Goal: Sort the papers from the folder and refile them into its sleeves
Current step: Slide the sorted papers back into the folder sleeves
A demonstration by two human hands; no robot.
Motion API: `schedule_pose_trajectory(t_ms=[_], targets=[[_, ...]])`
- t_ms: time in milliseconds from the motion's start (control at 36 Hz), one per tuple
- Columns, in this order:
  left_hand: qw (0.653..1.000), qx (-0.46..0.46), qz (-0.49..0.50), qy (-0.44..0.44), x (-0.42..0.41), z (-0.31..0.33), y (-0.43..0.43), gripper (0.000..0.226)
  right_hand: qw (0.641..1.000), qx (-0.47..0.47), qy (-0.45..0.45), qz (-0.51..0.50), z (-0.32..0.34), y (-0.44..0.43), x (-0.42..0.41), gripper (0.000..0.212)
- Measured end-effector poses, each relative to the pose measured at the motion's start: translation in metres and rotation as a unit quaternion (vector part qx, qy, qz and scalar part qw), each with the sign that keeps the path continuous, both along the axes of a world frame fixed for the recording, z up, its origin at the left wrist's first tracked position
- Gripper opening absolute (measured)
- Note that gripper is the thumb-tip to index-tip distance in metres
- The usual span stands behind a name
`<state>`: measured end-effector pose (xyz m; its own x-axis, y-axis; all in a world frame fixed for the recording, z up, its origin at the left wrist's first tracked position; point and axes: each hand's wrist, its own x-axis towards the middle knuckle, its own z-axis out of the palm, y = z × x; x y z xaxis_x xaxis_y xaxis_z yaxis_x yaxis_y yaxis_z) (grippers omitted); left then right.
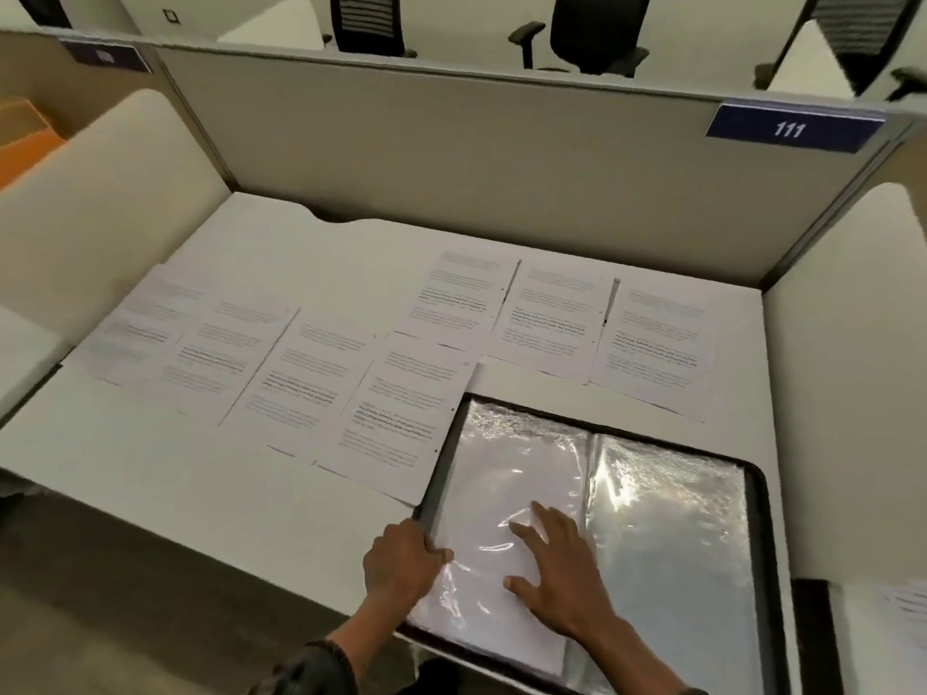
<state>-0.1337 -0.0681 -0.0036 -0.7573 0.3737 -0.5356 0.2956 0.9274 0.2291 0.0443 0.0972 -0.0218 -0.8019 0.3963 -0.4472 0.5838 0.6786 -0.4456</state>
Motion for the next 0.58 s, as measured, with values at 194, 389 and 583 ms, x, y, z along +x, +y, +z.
schedule_pose_trajectory(t_ms=[194, 389, 583], targets=[[0.987, -0.055, -0.152, 0.025, -0.016, -0.004, -0.002, 0.048, 0.997, 0.069, -0.037, -0.029, -0.004, -0.019, -0.016, 0.064], [0.976, -0.067, -0.206, 0.036, -0.035, 0.001, 0.003, 0.042, 0.995, 0.03, -0.062, -0.076, 0.014, -0.009, -0.049, 0.047], [0.999, -0.019, -0.03, -0.022, -0.084, 0.027, 0.024, 0.049, 0.995, 0.0, 0.037, -0.094, 0.028, 0.025, -0.089, 0.044]])
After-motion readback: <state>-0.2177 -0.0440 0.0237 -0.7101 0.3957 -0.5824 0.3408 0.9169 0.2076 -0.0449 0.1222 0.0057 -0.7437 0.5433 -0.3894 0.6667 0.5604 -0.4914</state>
